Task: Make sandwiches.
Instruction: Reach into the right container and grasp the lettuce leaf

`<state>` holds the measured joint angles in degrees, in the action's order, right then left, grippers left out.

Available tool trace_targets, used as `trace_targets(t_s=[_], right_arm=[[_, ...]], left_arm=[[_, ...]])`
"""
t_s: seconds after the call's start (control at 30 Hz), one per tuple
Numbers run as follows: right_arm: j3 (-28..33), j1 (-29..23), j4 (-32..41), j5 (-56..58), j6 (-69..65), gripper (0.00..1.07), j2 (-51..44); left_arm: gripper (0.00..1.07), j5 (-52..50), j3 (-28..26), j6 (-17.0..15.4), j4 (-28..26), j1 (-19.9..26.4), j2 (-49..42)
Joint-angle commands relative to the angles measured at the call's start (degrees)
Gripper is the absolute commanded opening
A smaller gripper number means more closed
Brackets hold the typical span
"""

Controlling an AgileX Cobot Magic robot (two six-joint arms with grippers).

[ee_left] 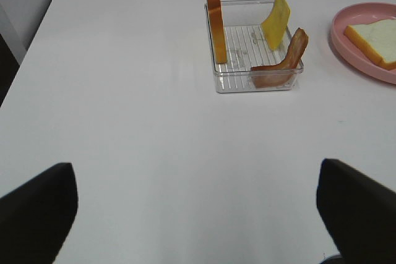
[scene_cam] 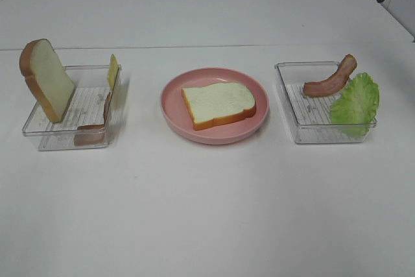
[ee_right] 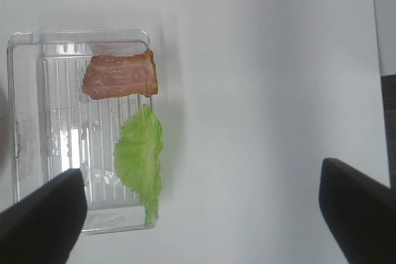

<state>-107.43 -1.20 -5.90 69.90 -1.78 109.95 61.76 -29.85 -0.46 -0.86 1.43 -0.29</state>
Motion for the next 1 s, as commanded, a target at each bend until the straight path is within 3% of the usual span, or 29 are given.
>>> trace_targets(t_s=[0.03,0.83,1.0], right_arm=[[0.1,1.0,2.8,2.6,1.8,0.99,2.0],[0.6,0.8,6.9,3.4,4.3,0.99,18.8],[0.6,0.8,6.9,3.2,4.2,0.92,20.4]], left_arm=[[0.98,-0.2,0.1,-0.1,-0.1,0.2,-0.3],[0.98,-0.2,0.1,-0.1,-0.1,0.2,-0.3],[0.98,-0.2,0.1,-0.1,-0.1,0.2,-0.3]])
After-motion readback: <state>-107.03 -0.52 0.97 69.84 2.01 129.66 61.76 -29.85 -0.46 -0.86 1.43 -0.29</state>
